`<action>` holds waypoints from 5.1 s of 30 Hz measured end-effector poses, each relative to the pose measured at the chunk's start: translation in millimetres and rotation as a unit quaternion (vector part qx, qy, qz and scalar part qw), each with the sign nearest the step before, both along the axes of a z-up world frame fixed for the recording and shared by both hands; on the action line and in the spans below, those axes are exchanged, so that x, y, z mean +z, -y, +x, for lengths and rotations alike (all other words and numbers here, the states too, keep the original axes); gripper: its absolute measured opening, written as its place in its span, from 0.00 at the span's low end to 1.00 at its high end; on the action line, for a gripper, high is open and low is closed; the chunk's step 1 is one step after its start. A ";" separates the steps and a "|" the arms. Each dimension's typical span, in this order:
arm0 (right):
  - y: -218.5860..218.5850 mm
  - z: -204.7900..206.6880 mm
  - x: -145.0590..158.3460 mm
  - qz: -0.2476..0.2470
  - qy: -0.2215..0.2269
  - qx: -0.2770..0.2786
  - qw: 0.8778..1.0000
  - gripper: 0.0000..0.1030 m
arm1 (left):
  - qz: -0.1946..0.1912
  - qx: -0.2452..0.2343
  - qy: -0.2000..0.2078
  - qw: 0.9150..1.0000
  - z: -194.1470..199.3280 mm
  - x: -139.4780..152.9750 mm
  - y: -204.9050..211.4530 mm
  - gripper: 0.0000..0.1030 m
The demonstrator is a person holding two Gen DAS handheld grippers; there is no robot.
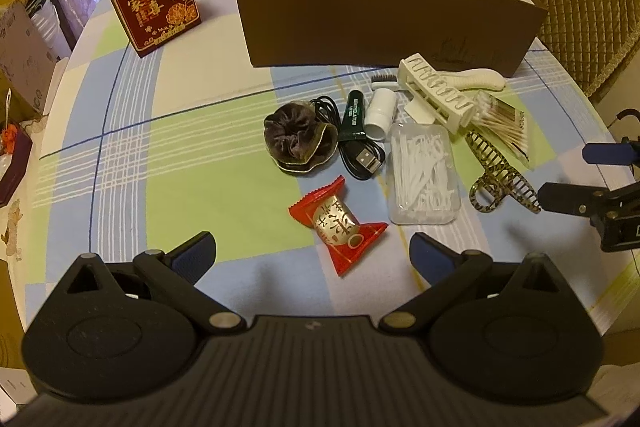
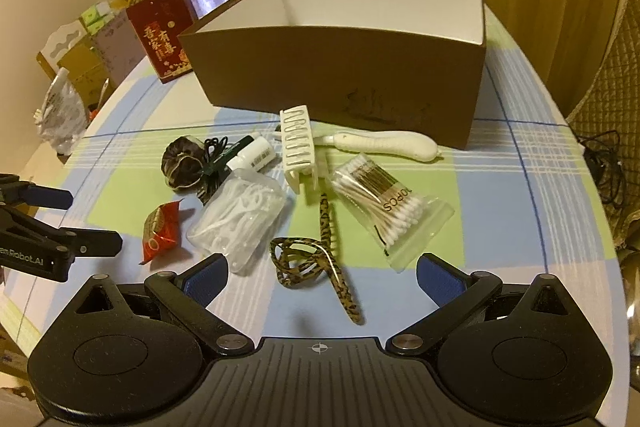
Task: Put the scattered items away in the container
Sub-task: 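Move both tools toward the scattered items in front of the box, then grasp the leopard-print hair clip with the right tool while the left tool grasps the red candy packet, then carry the hair clip and candy packet into the box and open both tools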
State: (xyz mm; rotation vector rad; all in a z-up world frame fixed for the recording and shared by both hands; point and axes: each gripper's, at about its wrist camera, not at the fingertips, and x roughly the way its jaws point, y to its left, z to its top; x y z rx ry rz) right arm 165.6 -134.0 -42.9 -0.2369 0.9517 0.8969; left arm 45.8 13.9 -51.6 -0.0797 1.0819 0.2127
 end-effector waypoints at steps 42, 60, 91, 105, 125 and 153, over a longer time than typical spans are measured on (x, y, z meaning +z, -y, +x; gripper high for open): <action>-34.1 15.6 -38.3 -0.023 -0.029 0.078 0.996 0.78 | -0.015 0.047 -0.037 0.998 12.8 -26.3 -18.3 0.99; -29.1 18.3 -47.8 -0.042 -0.018 0.073 0.996 0.43 | -0.032 0.067 -0.035 0.997 16.3 -31.8 -25.7 0.94; -5.5 9.0 -35.8 -0.036 -0.036 0.064 0.997 0.43 | -0.086 0.052 -0.014 0.995 16.4 -47.4 -31.8 0.22; -7.9 26.7 35.3 0.053 -0.005 0.067 0.996 0.43 | -0.082 0.005 0.080 0.993 28.9 27.3 -25.7 0.22; -82.7 146.5 92.0 0.086 0.113 0.060 0.988 0.43 | -0.074 -0.053 0.149 0.985 178.2 88.1 -37.7 0.23; -181.0 266.8 -26.0 -0.085 -0.009 0.088 0.992 0.43 | -0.110 -0.035 -0.039 0.993 344.0 -43.4 -69.7 0.27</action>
